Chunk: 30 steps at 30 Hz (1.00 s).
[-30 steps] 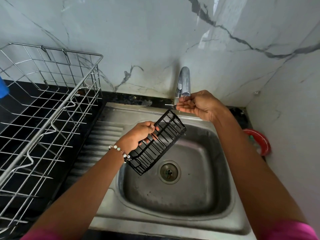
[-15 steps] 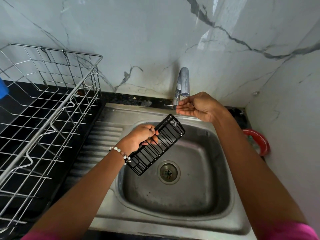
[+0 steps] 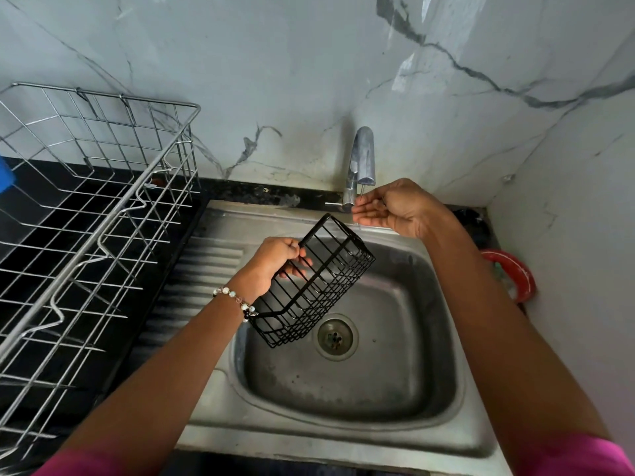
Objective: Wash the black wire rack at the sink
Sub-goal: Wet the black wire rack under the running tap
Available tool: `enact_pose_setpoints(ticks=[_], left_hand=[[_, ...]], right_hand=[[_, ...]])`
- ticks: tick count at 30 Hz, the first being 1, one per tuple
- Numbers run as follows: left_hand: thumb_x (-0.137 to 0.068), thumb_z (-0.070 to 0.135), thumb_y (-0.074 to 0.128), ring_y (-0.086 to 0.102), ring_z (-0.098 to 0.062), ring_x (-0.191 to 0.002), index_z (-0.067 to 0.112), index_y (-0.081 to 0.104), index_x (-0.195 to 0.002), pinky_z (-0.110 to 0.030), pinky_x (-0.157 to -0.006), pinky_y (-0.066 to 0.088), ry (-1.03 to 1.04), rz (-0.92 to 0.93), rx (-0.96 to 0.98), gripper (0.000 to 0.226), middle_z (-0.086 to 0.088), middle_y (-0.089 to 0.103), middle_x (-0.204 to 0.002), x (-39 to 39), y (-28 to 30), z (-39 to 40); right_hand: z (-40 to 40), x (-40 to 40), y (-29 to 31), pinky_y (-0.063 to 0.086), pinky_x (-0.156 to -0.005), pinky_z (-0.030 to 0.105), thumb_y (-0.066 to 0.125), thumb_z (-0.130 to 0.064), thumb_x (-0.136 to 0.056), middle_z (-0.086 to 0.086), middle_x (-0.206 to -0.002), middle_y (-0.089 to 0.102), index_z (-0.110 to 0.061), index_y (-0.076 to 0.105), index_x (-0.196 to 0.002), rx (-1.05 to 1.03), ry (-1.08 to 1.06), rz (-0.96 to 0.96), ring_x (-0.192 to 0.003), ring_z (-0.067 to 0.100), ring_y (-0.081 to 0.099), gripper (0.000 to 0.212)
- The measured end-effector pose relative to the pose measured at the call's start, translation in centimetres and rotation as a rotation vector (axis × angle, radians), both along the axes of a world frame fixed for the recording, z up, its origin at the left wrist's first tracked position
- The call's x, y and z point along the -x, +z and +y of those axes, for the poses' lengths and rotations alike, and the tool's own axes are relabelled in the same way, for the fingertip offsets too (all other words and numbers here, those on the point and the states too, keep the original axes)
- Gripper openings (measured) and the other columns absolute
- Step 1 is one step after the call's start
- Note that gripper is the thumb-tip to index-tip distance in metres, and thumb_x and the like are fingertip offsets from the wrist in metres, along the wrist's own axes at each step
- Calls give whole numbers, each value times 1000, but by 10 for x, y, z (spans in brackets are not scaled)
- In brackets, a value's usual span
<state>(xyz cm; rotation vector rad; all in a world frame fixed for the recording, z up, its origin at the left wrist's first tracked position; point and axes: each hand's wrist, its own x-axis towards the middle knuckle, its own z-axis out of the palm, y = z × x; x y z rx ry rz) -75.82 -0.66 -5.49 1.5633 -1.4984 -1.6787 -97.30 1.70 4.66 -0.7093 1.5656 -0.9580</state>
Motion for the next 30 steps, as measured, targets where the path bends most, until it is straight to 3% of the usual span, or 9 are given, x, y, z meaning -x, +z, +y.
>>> enact_pose_setpoints(ticks=[3, 5, 8, 13, 17, 21, 25, 28, 30], left_hand=[[-98, -1, 40, 62, -8, -44, 10, 54, -70, -24, -44, 37, 91, 65, 21, 33, 1, 69, -55, -2, -3, -2], [-98, -3, 40, 61, -6, -43, 8, 54, -69, -21, -43, 44, 159, 113, 14, 34, 2, 66, -50, -2, -5, -4], [-99, 0, 39, 57, -3, -40, 11, 56, -70, -26, -53, 37, 235, 97, 6, 36, 7, 64, -47, -3, -10, -9], [-99, 1, 37, 52, 1, -32, 13, 54, -70, -25, -54, 32, 350, 93, -56, 36, 9, 61, -42, -5, -15, -14], [-101, 4, 37, 49, 1, -28, 14, 53, -71, -22, -48, 34, 420, 94, -106, 36, 10, 57, -38, -6, -15, -15], [-102, 9, 37, 48, 0, -27, 19, 52, -71, -23, -54, 27, 443, 59, -154, 36, 13, 56, -36, -5, -14, -15], [-102, 9, 34, 47, 0, -26, 20, 50, -69, -24, -52, 24, 447, 51, -182, 38, 13, 56, -37, -1, -13, -15], [-102, 9, 33, 48, -3, -28, 20, 50, -69, -23, -51, 24, 459, 53, -192, 38, 12, 56, -37, 0, -10, -15], [-102, 10, 34, 50, -4, -31, 19, 51, -69, -24, -50, 25, 461, 52, -199, 38, 11, 56, -37, 1, -9, -14]], right_hand=[[-1, 1, 0, 55, -89, 43, 45, 8, -91, 32, -104, 65, 16, 61, -103, 35, -1, -125, -97, 37, 68, 21], [-2, 1, 1, 54, -90, 43, 46, 8, -92, 31, -104, 65, 15, 61, -98, 27, -6, -100, -98, 38, 67, 19], [-2, 0, 1, 55, -88, 42, 44, 9, -92, 32, -106, 64, 12, 62, -92, -4, 1, 14, -96, 37, 67, 19], [-3, 3, 5, 56, -87, 41, 39, 2, -96, 31, -104, 66, 14, 61, -104, 28, 43, -162, -97, 37, 68, 26], [-4, 3, 2, 56, -86, 40, 46, 5, -94, 31, -108, 64, 14, 61, -101, -18, 27, 32, -96, 36, 67, 19], [-6, -2, 6, 54, -90, 41, 33, 1, -99, 31, -106, 64, 16, 58, -106, 26, 63, -148, -100, 38, 66, 30], [-9, -7, 4, 54, -90, 41, 41, 4, -96, 31, -112, 62, 14, 59, -102, -24, 54, 22, -102, 37, 65, 21], [-8, -8, 5, 54, -91, 41, 29, 11, -94, 32, -110, 63, 16, 57, -108, -1, 95, -153, -101, 37, 66, 32], [-8, -9, 5, 54, -91, 41, 33, 9, -94, 32, -110, 63, 15, 58, -106, -13, 100, -148, -102, 37, 66, 28]])
